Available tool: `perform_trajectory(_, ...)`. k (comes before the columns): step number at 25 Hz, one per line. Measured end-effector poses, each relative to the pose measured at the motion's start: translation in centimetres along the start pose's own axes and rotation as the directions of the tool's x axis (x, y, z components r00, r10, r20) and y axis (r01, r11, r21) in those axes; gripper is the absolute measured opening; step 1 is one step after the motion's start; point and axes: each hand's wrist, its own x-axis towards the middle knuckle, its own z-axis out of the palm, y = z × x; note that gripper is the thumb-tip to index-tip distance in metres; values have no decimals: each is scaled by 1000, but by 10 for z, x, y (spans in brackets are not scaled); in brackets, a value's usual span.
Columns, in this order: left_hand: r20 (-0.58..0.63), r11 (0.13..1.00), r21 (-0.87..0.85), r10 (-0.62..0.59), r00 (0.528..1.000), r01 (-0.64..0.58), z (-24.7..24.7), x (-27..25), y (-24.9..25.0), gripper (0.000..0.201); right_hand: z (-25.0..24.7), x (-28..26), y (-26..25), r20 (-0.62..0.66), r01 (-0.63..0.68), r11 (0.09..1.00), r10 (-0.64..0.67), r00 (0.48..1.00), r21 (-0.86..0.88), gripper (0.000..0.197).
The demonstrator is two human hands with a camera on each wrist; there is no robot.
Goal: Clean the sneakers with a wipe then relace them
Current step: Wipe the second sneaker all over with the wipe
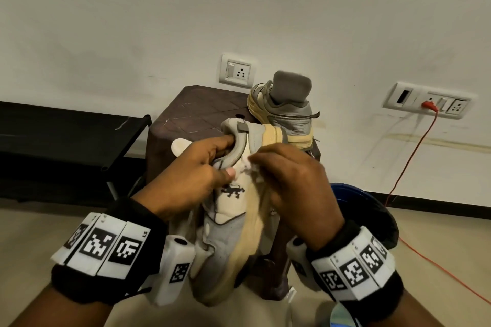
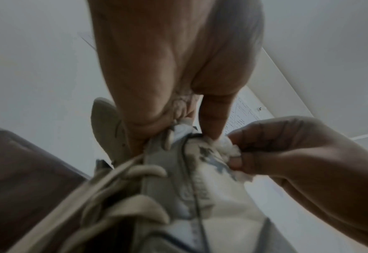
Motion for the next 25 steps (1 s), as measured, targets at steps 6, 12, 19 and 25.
perform_trajectory(6, 53, 996, 83, 38, 998, -42, 17, 5, -3, 58, -10, 18, 14, -64, -100, 995, 100, 993, 11, 23)
perform_trajectory(12, 44, 998, 39, 54, 998, -56, 3, 5, 1, 76, 6, 2, -12, 145, 163, 985, -169, 975, 47, 27)
perform_trajectory(19, 63, 993, 114, -11, 998, 4, 2, 0, 3, 68, 3, 16, 1, -101, -37, 999, 36, 994, -14, 25)
perform_trajectory(25, -91, 990, -127, -74, 993, 62, -7, 1, 9, 67, 8, 8, -13, 135, 133, 989, -140, 981, 65, 22)
